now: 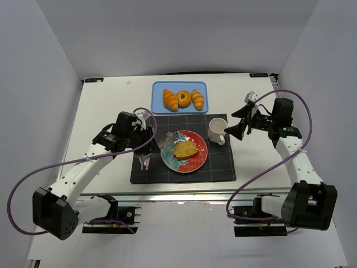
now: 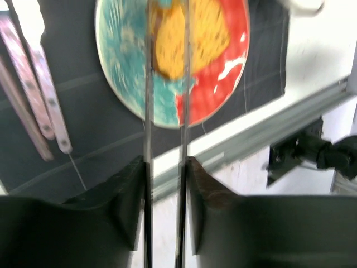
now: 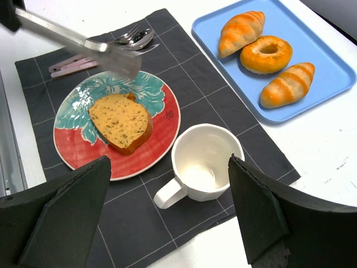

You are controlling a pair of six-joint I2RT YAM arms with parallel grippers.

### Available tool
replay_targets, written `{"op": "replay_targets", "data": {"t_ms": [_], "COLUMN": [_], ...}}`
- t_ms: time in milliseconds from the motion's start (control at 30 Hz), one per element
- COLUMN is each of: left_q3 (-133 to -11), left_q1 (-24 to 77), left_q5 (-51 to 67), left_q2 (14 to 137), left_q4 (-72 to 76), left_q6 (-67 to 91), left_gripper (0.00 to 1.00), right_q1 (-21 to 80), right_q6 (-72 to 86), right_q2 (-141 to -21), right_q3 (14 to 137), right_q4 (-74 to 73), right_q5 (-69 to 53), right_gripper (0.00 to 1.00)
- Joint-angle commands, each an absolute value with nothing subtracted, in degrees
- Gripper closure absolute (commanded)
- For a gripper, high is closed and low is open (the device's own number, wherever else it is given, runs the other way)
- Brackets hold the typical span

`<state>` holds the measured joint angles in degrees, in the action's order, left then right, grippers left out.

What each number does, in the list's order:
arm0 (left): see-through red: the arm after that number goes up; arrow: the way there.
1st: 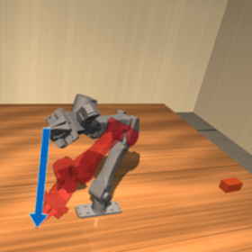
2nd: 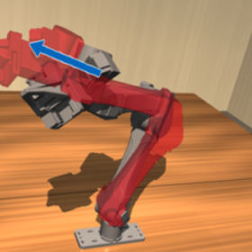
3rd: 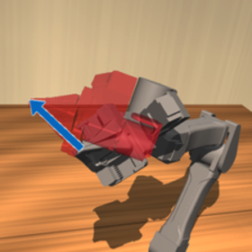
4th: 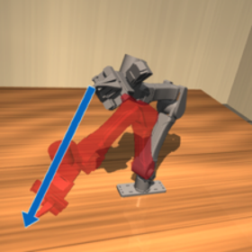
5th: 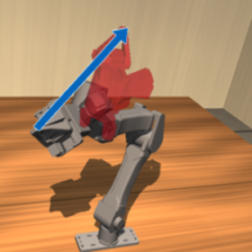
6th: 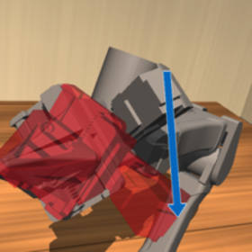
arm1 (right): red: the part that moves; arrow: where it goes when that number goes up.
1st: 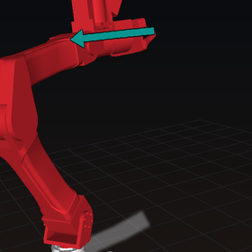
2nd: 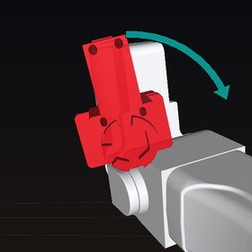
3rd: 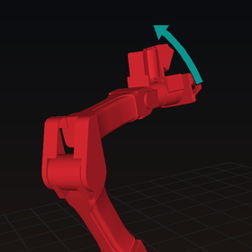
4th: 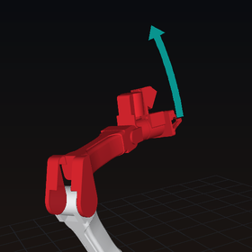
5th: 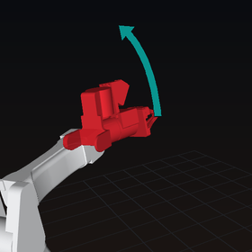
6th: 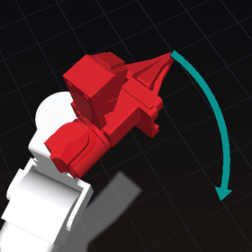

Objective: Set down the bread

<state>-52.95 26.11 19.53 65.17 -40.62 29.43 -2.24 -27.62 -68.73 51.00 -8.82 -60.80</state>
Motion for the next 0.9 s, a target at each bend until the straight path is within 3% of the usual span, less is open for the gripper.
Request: {"op": "replay_targets", "data": {"t_ms": [0,100,167,267,367,667,867], "left_q3": [-58.7,-62.92,-64.77,-64.69,-61.98,-49.49,-47.2], "left_q1": [26.37,26.02,25.32,24.35,19.88,2.47,-4.48], "left_q5": [13.81,7.84,3.19,-10.33,-18.45,-8.37,6.3], "left_q2": [64.42,65.39,66.0,68.37,72.67,82.59,92.18], "left_q4": [-41.13,-42.8,-43.5,-43.24,-39.12,-13.55,-8.09], "left_q6": [28.31,26.81,24.88,20.75,15.48,0.71,1.14], "left_gripper": [0.59,0.69,0.81,0.83,0.93,0.9,0.67], "right_q1": [-2.64,-2.64,-2.64,-2.64,-2.64,-2.55,-2.55], "right_q6": [-28.3,-28.48,-28.56,-28.48,-28.3,-32.87,-33.22], "right_q2": [-68.73,-68.73,-68.82,-68.82,-68.91,-68.03,-67.94], "right_q3": [52.73,52.82,52.82,52.74,52.82,53.26,53.09], "right_q4": [-8.53,-8.53,-8.35,-8.09,-7.91,-11.78,-12.65], "right_q5": [-62.05,-62.14,-62.23,-62.66,-63.63,-64.34,-63.81], "right_gripper": [0.11,0.11,0.11,0.11,0.11,0.11,0.11]}}
